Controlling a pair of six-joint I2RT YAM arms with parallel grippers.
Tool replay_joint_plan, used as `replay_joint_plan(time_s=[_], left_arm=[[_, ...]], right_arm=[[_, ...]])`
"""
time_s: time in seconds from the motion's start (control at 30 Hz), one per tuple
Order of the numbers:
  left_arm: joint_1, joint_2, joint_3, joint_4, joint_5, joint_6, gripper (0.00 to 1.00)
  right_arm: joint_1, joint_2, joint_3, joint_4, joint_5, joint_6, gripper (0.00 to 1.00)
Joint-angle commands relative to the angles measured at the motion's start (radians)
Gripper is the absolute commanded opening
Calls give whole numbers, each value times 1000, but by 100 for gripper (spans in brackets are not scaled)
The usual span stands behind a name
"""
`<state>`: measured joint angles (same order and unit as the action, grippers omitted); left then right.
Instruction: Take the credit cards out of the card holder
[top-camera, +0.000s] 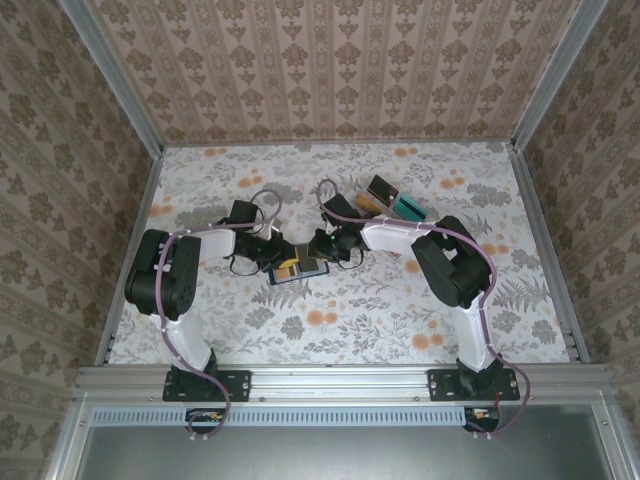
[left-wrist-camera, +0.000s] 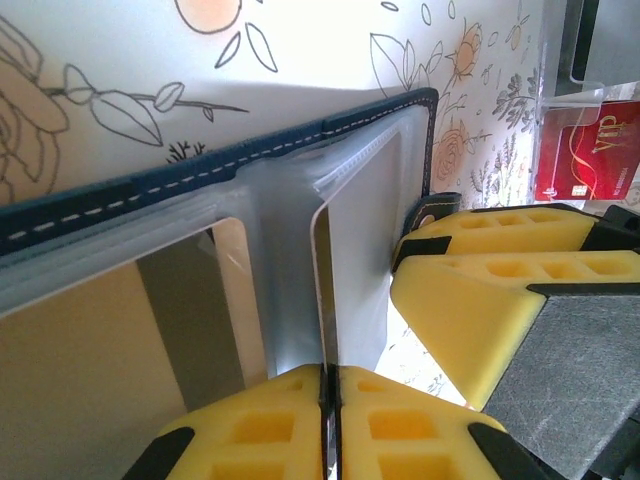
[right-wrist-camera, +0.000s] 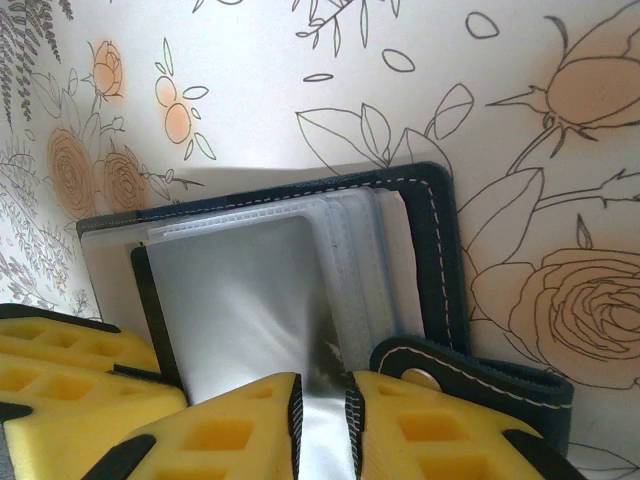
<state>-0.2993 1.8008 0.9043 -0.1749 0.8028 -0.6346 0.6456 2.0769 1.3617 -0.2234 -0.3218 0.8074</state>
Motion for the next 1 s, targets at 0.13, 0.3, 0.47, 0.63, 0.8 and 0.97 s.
replay_joint_plan(time_s=[0.13,0.3,0.47,0.63,0.8,0.97], left_arm=[[21,-28,7,-19,28,28,0],[25,-49,1,-78,-13,51,0],[44,-100,-7,-166,-60,89,0],[83,-185,-12,-275,-104,126,0],[126,-307,-3,-350,-128,138,0],[133,-405,21,-320,-103,91,0]], right_arm=[[6,52,-18,-119,47,-11,24],[5,54,-16,-133,62,-11,24],[5,40,-24,-136,66,-19,24],[2,9,-21,-93,32,-27,26],[2,-89,-41,16,-42,-25,37],[-1,-228,-82,111,-94,-17,50]])
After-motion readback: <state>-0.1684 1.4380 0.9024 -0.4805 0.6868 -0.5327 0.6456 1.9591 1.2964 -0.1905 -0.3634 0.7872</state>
